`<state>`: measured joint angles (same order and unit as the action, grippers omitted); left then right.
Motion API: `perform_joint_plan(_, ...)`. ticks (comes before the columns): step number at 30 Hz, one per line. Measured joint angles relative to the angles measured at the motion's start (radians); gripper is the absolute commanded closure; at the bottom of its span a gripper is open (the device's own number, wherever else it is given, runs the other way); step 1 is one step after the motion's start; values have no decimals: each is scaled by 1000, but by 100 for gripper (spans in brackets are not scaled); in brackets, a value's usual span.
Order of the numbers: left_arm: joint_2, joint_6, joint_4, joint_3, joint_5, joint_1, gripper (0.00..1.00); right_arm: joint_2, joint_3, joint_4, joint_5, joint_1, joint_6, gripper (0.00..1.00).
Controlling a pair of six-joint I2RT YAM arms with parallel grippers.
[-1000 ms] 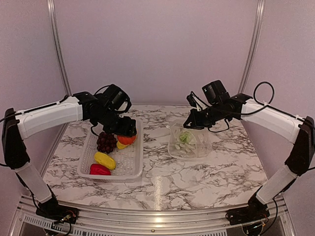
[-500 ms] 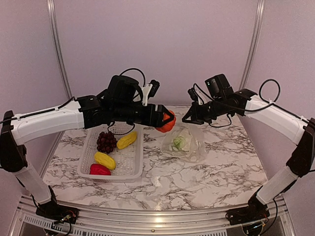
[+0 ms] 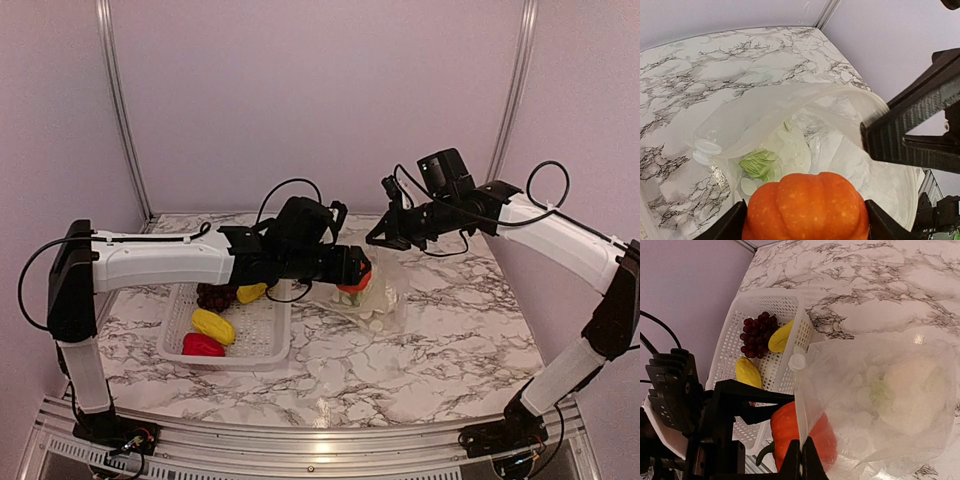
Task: Place the food in the zip-top bag and seal the zipper
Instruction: Place the fake fruit in the zipper food storage bag.
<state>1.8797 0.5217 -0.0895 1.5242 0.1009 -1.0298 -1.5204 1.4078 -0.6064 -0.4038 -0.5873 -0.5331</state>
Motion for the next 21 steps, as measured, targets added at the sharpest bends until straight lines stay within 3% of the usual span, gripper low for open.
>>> perform_joint_plan(6, 109, 60, 18, 85, 2, -2, 2, 0, 1, 8, -2, 0, -18, 100)
perform_joint_plan(7, 114, 65, 21, 90, -10, -4, 1, 0, 1, 8, -2, 2, -19, 100)
perform_joint_plan(17, 65, 75, 11, 90, -58, 12, 3, 0, 1, 12, -5, 27, -21, 100)
perform_joint_plan(20, 0, 64, -5, 90, -9, 20, 14, 1, 1, 15, -7, 34, -20, 100)
perform_joint_plan(21, -21, 68, -14, 90, 14, 22, 23, 2, 0, 15, -7, 35, -20, 100)
